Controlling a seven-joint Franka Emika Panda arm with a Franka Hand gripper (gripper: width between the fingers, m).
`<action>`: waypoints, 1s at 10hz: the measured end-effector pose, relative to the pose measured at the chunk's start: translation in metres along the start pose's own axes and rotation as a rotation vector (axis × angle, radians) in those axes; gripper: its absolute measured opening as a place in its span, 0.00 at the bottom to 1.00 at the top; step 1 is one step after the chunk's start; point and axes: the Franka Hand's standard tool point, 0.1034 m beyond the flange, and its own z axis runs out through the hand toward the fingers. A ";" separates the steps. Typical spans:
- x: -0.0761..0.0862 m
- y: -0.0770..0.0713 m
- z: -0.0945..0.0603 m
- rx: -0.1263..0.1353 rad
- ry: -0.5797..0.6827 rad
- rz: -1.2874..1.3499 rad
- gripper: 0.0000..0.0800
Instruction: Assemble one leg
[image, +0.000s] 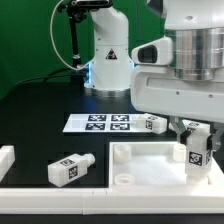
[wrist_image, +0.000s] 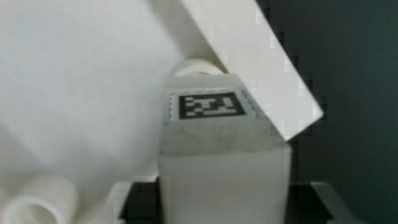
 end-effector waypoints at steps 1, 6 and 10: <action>0.001 0.002 0.000 0.015 -0.018 0.155 0.36; -0.010 -0.001 0.000 0.011 -0.055 0.692 0.36; -0.011 -0.001 0.000 0.014 -0.043 0.443 0.66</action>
Offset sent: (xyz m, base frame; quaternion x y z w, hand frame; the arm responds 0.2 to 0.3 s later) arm 0.0078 0.0227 -0.0020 0.0285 -0.0224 0.2927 0.9555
